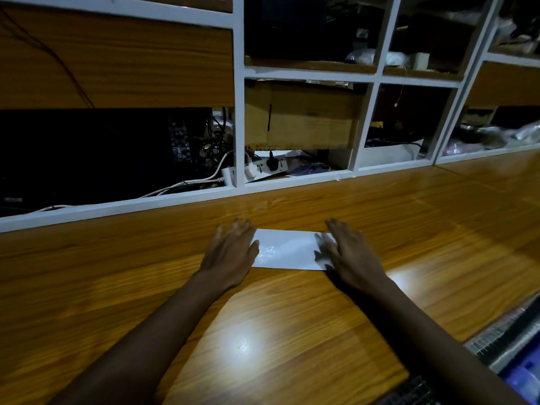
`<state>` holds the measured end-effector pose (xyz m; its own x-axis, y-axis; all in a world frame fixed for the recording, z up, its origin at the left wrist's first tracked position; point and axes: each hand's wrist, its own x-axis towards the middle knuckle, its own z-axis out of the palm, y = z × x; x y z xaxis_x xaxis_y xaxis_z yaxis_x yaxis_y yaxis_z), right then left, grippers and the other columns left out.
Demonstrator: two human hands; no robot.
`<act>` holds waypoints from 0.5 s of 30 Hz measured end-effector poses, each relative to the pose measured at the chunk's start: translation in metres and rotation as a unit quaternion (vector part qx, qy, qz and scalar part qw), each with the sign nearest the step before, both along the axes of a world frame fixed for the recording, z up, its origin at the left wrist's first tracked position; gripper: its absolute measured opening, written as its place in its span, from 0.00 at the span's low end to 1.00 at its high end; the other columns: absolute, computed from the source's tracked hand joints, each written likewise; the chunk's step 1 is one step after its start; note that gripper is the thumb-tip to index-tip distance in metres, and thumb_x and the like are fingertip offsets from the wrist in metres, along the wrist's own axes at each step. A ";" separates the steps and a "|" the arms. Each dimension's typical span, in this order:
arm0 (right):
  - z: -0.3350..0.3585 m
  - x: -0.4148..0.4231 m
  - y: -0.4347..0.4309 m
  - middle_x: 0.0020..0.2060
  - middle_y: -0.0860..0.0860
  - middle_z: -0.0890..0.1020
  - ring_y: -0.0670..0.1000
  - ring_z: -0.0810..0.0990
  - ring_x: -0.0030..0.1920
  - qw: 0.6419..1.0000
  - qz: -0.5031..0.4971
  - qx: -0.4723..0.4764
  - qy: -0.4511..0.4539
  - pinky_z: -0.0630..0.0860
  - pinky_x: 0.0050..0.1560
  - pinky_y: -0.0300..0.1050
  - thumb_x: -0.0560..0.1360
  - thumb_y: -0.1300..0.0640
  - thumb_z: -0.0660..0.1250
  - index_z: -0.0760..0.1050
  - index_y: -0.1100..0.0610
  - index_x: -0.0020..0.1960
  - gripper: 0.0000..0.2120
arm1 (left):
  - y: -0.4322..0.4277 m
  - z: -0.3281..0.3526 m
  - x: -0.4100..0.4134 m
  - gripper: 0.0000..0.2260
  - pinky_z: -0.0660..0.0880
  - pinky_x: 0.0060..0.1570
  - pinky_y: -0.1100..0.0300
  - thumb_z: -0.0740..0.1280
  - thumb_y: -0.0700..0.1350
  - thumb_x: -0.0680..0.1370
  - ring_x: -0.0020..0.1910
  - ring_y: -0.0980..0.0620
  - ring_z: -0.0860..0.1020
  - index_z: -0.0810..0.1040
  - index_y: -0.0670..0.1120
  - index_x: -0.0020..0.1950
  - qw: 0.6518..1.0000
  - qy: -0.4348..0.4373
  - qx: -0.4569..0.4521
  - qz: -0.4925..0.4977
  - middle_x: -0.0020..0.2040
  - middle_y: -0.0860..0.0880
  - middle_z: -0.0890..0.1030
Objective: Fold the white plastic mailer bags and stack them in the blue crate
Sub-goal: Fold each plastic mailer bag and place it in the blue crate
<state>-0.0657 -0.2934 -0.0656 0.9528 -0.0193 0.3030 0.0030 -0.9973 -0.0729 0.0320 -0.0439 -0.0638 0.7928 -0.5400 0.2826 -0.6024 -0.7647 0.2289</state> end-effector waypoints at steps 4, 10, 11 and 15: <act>0.021 0.031 0.020 0.74 0.58 0.69 0.58 0.68 0.72 0.989 0.066 0.126 0.039 0.64 0.68 0.47 0.83 0.48 0.57 0.65 0.60 0.76 0.25 | -0.032 0.005 0.018 0.19 0.53 0.76 0.54 0.54 0.48 0.85 0.77 0.50 0.61 0.67 0.47 0.76 0.997 -0.009 -0.022 -0.075 0.77 0.48 0.66; -0.005 0.063 0.027 0.77 0.54 0.63 0.57 0.59 0.77 0.987 0.070 0.086 0.120 0.58 0.74 0.58 0.84 0.41 0.50 0.59 0.53 0.79 0.28 | -0.055 -0.007 0.023 0.21 0.56 0.72 0.58 0.56 0.42 0.85 0.75 0.45 0.63 0.63 0.42 0.78 0.991 0.028 0.028 -0.128 0.76 0.44 0.66; -0.005 0.063 0.027 0.79 0.52 0.59 0.55 0.55 0.79 0.987 0.064 0.079 0.124 0.54 0.76 0.59 0.83 0.39 0.49 0.55 0.52 0.80 0.29 | -0.055 -0.010 0.027 0.22 0.52 0.75 0.58 0.55 0.45 0.85 0.78 0.46 0.58 0.58 0.42 0.79 0.990 0.025 0.056 -0.126 0.79 0.45 0.61; -0.003 0.058 0.023 0.81 0.50 0.52 0.54 0.49 0.80 0.986 0.061 0.051 0.144 0.48 0.77 0.60 0.81 0.34 0.50 0.47 0.50 0.81 0.35 | -0.048 -0.012 0.035 0.27 0.47 0.77 0.49 0.49 0.57 0.85 0.80 0.45 0.48 0.47 0.50 0.81 0.985 0.065 0.127 -0.098 0.81 0.48 0.49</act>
<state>-0.0078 -0.2699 -0.0681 0.9962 0.0841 0.0219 0.0867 -0.9782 -0.1885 0.0670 -0.0917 -0.0760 0.6874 -0.7259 0.0221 -0.7219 -0.6796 0.1305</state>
